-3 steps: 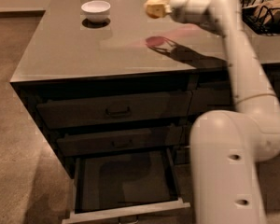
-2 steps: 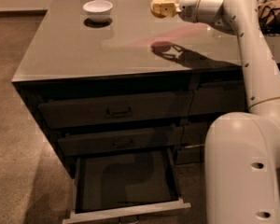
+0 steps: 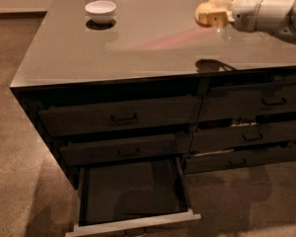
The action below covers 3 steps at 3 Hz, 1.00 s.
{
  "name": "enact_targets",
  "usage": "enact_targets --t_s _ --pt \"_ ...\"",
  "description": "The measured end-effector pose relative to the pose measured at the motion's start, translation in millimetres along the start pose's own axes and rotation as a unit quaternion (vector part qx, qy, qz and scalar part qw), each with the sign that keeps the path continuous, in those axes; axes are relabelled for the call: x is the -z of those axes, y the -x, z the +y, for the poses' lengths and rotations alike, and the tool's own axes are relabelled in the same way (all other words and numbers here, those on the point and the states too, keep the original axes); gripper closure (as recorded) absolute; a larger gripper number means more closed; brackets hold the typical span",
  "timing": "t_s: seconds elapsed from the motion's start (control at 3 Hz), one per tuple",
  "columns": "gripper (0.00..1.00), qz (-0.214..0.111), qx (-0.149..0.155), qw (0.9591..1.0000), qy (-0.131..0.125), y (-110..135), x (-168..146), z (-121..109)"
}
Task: Place orange into bottom drawer
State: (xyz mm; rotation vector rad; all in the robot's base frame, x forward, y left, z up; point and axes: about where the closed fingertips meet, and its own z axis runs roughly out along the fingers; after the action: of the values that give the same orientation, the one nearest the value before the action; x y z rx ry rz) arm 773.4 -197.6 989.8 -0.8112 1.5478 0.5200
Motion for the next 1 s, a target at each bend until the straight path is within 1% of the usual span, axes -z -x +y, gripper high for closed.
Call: enact_targets --t_s 0.33,0.67,1.0 --pt "1.00 -0.009 0.011 0.9988 -0.046 1.0 60.9 5.8" --pt "1.00 0.003 -0.012 0.9981 -0.061 -33.8 88.3 10.5" --pt "1.00 0.003 -0.012 0.9981 -0.061 -33.8 88.3 10.6"
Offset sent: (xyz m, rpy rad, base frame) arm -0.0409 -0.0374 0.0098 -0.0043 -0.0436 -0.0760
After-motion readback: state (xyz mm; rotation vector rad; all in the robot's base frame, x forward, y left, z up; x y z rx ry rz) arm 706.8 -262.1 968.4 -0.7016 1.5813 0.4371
